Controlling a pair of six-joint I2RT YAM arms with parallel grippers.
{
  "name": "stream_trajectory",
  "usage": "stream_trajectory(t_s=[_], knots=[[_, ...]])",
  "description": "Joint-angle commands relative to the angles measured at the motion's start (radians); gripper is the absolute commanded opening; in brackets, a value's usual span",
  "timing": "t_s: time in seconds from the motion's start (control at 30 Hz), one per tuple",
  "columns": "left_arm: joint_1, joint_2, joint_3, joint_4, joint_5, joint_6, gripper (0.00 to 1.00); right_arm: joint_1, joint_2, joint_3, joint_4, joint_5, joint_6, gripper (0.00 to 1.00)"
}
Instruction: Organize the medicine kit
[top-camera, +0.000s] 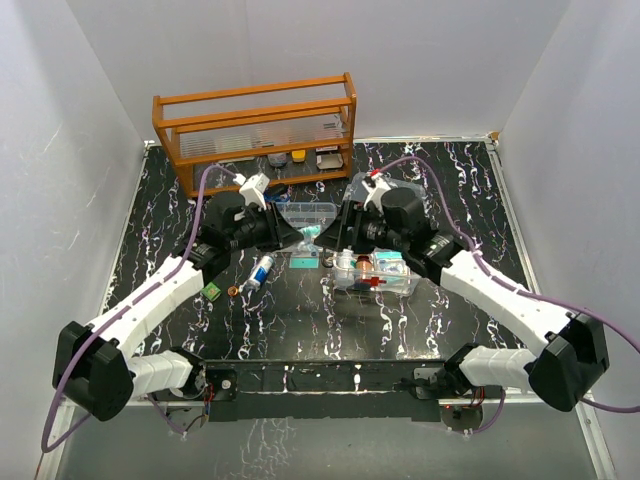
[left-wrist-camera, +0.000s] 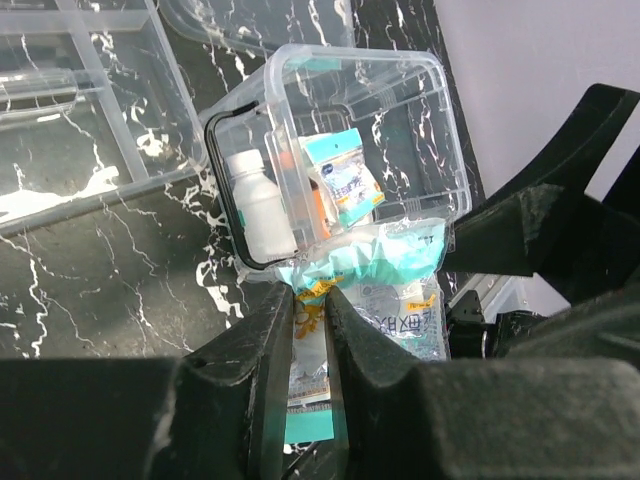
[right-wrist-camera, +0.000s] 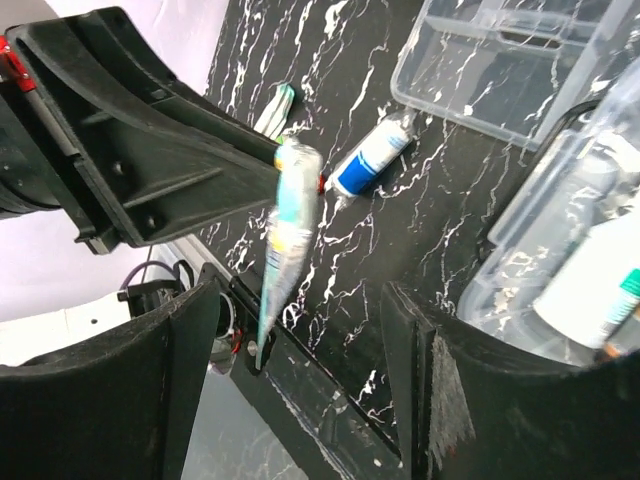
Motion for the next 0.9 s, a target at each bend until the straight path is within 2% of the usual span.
stream_trajectory(t_s=[0.0,0.2,0.5,0.67,0.77,0.87], knots=[[-0.035,-0.035,-0.044,0.076,-0.05,-0.049,0.17,0.055,0.039,0.043,0.078,0.087,0.05,0.64],[-0.05,-0.038,-0.055,0.073,-0.064,-0.046,0.17,0.084,0.09,0.055,0.076,0.142,0.099,0.56],[-0.05,-0.057,-0.062,0.057,-0.062,-0.038,0.17,0.09,0.133,0.06,0.112,0.129,0.159,0.37],[-0.051,-0.071,-0.062,0.046,-0.058,-0.04,0.19,0.09,0.143,0.051,0.148,0.107,0.175,0.19],[-0.051,-0.08,-0.06,0.03,-0.073,-0.043,0.26,0.09,0.135,0.042,0.163,0.113,0.167,0.08],[-0.051,-0.086,-0.042,-0.015,-0.11,-0.043,0.43,0.089,0.114,0.045,0.144,0.145,0.14,0.04]])
